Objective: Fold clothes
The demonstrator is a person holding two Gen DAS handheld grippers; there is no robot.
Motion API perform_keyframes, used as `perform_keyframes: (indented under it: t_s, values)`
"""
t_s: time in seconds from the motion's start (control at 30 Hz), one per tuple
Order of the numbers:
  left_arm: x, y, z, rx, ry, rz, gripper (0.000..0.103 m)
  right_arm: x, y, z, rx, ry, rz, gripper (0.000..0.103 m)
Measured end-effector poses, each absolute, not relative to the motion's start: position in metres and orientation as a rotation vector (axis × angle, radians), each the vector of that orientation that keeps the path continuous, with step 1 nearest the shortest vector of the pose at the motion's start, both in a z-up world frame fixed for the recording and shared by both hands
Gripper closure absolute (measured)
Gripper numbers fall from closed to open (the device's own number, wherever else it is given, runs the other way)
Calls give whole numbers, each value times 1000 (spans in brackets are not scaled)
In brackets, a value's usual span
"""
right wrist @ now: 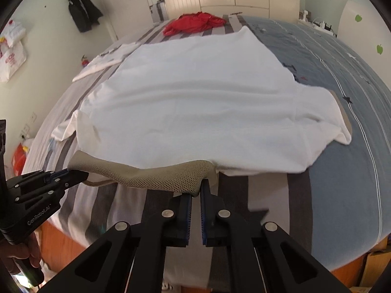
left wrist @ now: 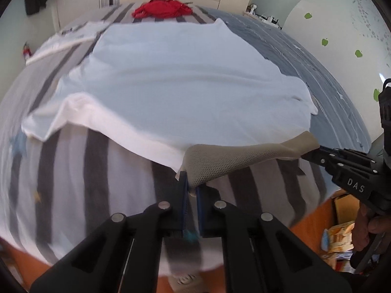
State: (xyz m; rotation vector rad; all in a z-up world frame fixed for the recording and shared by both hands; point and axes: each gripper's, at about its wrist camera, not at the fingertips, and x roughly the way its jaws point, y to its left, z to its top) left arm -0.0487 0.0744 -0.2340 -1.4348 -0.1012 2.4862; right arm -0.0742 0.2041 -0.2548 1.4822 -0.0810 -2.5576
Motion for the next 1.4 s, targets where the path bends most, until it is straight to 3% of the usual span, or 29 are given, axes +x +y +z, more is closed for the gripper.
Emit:
perform_keyframes:
  t_s: [0.5,0.67,0.87,1.03,1.17,1.27,1.4]
  values:
    - [-19,66,-282,-1734,-185,2274,98,-47,210,-306,1703,10,-2306,95]
    - [-16,51,-248,-1639,-197,2313,97,-36,217,-286,1668,50,-2252,95]
    - [-74,30,-232,-1497,-205,2513,92,-70,225,-247,1499,-6,-2365,95]
    - [-116,17,-258,-1512,-186,2596,92,-114,220,-272,1482,-71,-2441,95]
    - [-99,18,-306,-1702,-163,2514,92,-117,212,-307,1604,-99,-2382,95]
    - [-75,19,-305,-1680,-110,2516,92,-95,213,-327,1662,-96,-2336,95]
    - [-80,6,-280,-1670,-167,2524,92,-90,218,-315,1687,-62,-2300,95]
